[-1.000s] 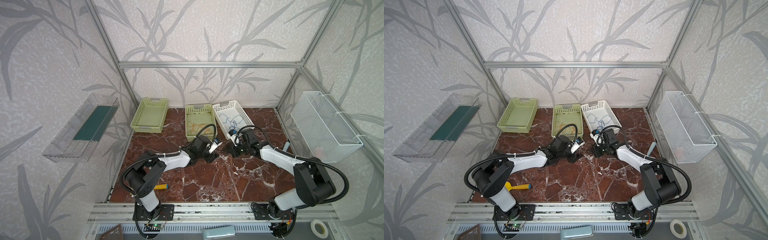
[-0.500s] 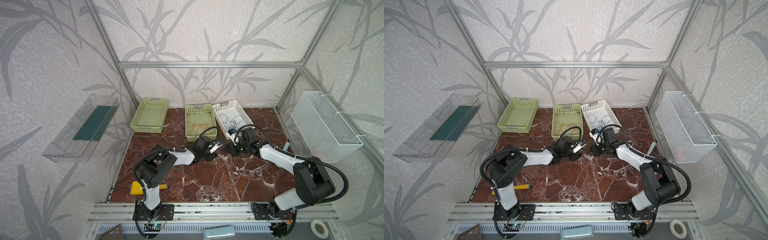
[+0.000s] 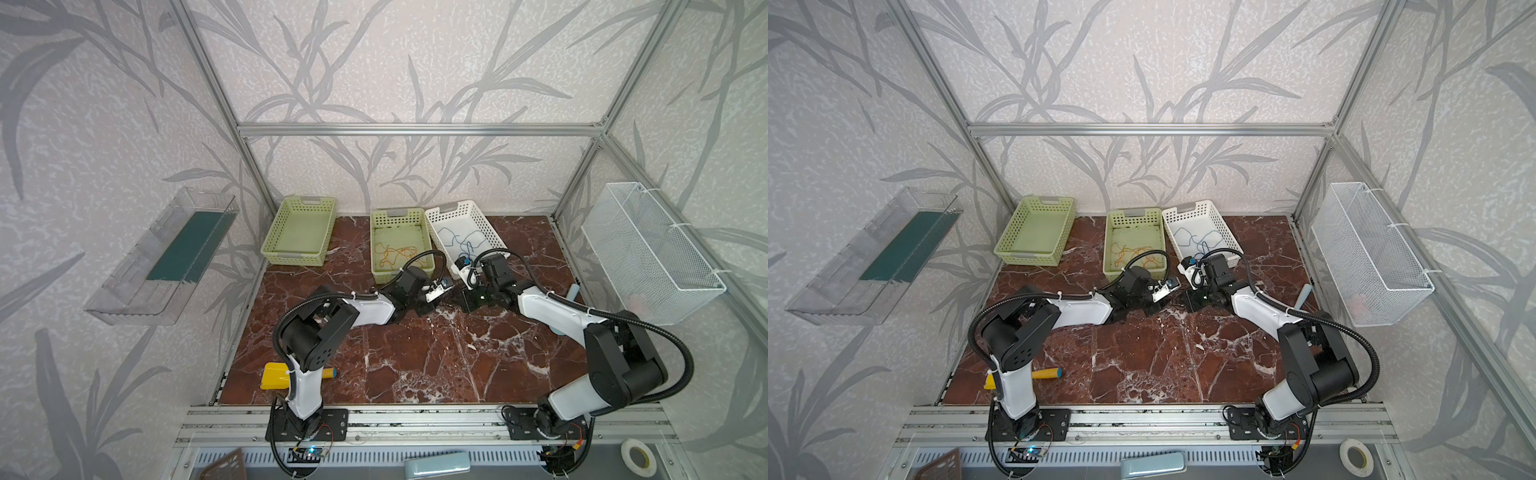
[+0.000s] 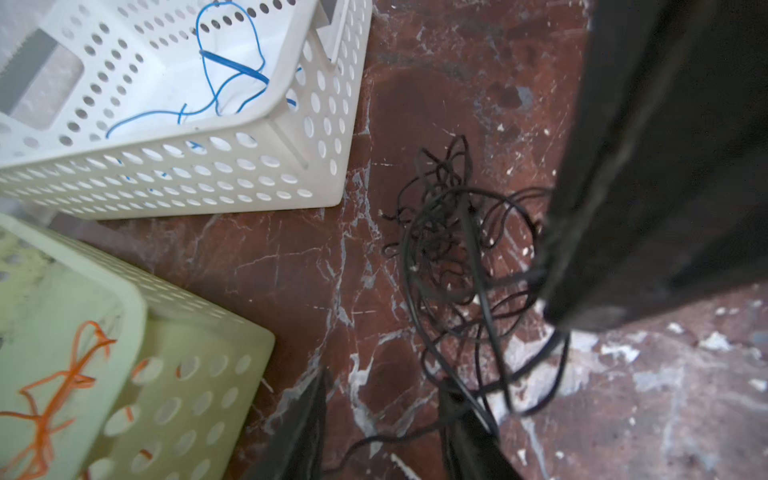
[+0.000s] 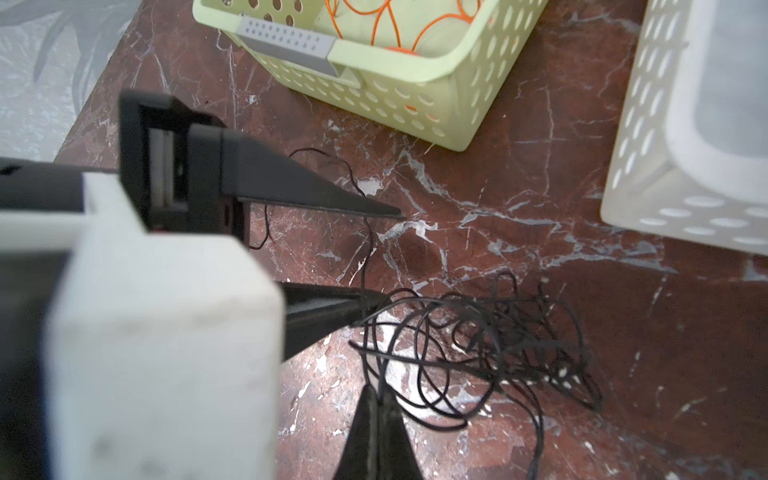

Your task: Untangle the cables

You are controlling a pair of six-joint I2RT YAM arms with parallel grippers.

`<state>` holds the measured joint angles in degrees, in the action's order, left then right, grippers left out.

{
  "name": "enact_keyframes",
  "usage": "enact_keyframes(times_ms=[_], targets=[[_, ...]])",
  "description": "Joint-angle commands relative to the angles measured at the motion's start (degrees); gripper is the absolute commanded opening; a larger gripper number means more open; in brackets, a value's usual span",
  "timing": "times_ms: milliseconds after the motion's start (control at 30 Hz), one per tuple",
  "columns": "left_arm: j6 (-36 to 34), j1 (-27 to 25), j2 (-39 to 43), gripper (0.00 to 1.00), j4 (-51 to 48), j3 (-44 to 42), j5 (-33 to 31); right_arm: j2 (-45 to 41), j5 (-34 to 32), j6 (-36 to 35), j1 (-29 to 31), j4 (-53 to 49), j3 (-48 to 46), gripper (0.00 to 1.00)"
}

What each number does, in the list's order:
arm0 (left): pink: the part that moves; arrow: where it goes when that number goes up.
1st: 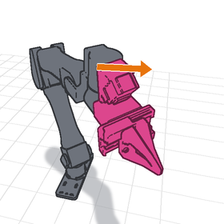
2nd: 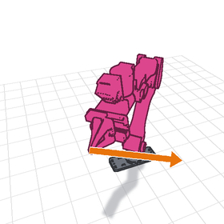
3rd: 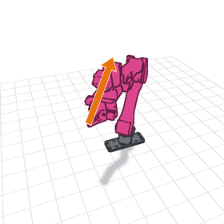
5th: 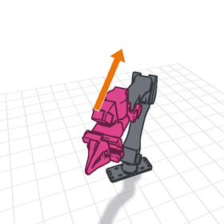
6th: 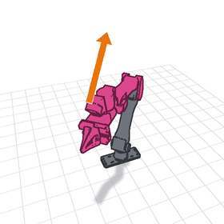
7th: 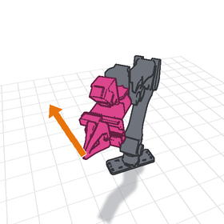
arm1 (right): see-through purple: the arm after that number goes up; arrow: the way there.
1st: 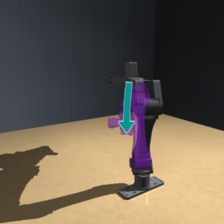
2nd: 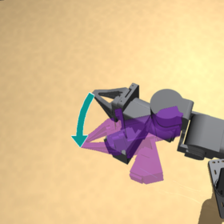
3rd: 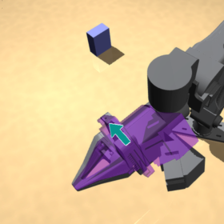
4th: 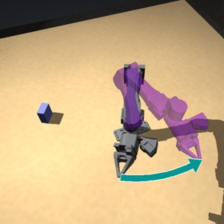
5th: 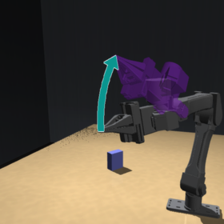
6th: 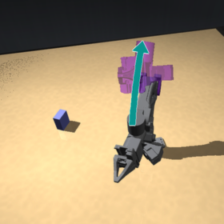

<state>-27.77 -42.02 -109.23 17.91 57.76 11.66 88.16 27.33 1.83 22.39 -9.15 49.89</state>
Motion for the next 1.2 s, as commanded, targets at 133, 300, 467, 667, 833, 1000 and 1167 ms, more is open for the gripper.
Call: enact_keyframes(times_ms=[133,300,467,667,833,1000,1167], targets=[[-2.4,-1.5,-0.8,0.01,-1.5,1.3,0.2,-1.5,0.9,1.4,-0.2,0.8,0.9,0.27],[-2.1,-1.6,2.9,0.00,0.5,-1.6,-2.5,-6.3,-6.2,2.3,-1.5,-1.4,-0.7,0.50],[-1.3,-1.7,5.2,0.00,-0.7,-1.9,-1.4,-13.7,-13.6,5.8,-1.6,4.3,-7.1,0.60],[-0.7,-1.9,7.9,0.00,-1.9,-2.0,-0.8,-8.0,-12.0,11.2,-4.2,4.4,-6.5,0.62],[-0.4,-2.1,8.9,0.00,-2.4,-2.4,-0.8,0.1,-9.8,11.8,-4.1,4.9,-3.1,0.62],[-0.4,-2.2,8.5,0.00,-2.8,-1.9,-0.9,4.8,-6.9,11.8,-2.9,6.9,0.2,0.62],[-0.1,-2.3,8.2,0.00,-2.8,-1.8,-1.1,8.2,-6.3,10.6,-1.3,7.3,1.6,0.62]])
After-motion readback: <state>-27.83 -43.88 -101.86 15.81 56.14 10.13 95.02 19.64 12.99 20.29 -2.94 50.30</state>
